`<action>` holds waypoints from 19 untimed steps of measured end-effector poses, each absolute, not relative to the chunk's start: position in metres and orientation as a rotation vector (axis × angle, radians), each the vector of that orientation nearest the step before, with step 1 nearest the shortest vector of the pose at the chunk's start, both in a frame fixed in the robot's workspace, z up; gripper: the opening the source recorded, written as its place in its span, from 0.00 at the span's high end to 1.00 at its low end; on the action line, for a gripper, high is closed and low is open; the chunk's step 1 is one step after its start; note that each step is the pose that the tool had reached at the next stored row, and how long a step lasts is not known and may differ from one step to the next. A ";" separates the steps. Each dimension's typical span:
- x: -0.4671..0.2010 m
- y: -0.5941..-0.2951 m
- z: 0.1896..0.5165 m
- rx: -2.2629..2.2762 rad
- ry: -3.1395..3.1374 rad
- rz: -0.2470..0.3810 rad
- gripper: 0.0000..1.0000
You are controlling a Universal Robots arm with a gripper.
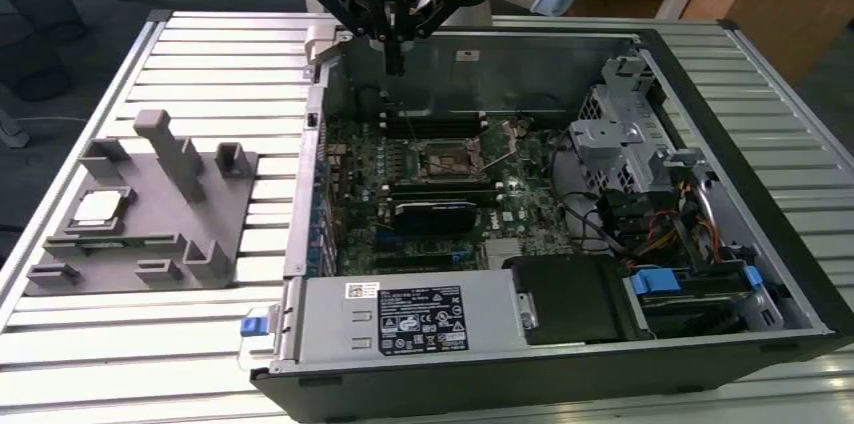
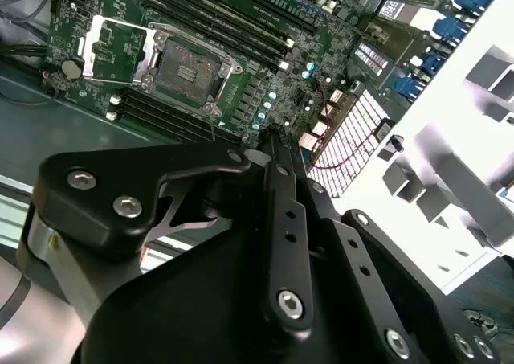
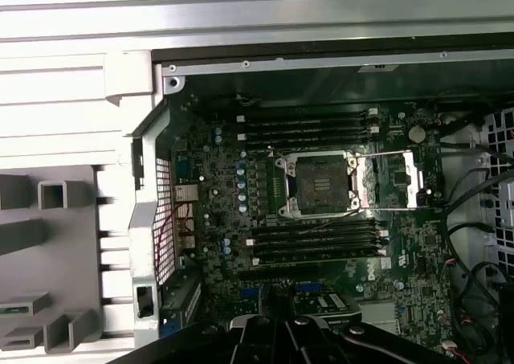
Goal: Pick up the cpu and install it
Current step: 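Reach for the cpu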
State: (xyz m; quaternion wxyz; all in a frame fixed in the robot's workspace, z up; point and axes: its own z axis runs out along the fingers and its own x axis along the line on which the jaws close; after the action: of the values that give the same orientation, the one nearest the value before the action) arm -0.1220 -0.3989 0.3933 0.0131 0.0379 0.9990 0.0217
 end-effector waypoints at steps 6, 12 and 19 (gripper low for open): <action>-0.129 -0.399 0.393 0.118 3.112 0.068 0.89; -0.144 -0.399 0.393 0.118 3.112 0.068 0.89; -0.163 -0.399 0.393 0.118 3.112 0.068 0.89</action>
State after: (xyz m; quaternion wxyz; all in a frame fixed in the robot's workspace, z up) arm -0.1631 -0.3990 0.3932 0.0132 0.0378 0.9990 0.0217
